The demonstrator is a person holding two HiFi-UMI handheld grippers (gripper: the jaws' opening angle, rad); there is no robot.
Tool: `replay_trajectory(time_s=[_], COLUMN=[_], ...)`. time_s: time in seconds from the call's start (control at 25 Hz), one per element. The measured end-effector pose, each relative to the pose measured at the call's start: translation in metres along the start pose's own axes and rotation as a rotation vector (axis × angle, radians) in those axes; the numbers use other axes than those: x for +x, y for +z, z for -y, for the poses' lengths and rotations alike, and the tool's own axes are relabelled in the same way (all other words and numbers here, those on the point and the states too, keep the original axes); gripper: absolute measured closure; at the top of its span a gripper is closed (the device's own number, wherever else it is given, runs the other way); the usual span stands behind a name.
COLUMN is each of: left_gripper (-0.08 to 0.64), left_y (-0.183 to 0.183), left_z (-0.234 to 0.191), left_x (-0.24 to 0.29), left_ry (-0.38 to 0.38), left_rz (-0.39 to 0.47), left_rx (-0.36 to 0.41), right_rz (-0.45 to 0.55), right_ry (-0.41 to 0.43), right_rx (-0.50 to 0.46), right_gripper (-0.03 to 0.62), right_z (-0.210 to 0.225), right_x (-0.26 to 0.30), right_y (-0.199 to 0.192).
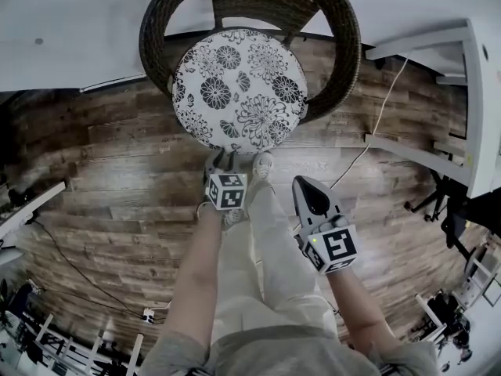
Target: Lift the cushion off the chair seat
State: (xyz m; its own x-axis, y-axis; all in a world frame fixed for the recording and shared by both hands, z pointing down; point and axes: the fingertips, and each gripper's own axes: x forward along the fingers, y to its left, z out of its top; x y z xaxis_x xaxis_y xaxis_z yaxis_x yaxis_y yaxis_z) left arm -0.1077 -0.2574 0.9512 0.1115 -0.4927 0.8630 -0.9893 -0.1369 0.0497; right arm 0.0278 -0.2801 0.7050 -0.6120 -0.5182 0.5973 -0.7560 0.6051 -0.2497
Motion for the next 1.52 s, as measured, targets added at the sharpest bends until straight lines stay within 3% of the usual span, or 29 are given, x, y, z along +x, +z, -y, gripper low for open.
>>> replay_trajectory(time_s=[0.24,0.76,1.52], left_gripper=[0.511,0.520,0.520], left_y=[0.001,0.030,0.099], left_z=[0.010,0.025,0.040], left_x=[-0.005,-0.079,-0.239], left_ry=[-0.034,-0.082,-0.101], left_rz=[-0.015,0.064,0.275], left_rx=[0.037,0.079,0.052], right_rz=[0.015,0.098,0.217], right_ry=[-0.010,-0.044,-0.074], right_rx=[-0.006,-0.035,-0.101], right_gripper=[0.595,0.595,0.595], right_z=[-0.005,-0.030,-0.092], right_x=[-0.010,-0.054,-0.145], right_y=[0.005,0.048,0.108])
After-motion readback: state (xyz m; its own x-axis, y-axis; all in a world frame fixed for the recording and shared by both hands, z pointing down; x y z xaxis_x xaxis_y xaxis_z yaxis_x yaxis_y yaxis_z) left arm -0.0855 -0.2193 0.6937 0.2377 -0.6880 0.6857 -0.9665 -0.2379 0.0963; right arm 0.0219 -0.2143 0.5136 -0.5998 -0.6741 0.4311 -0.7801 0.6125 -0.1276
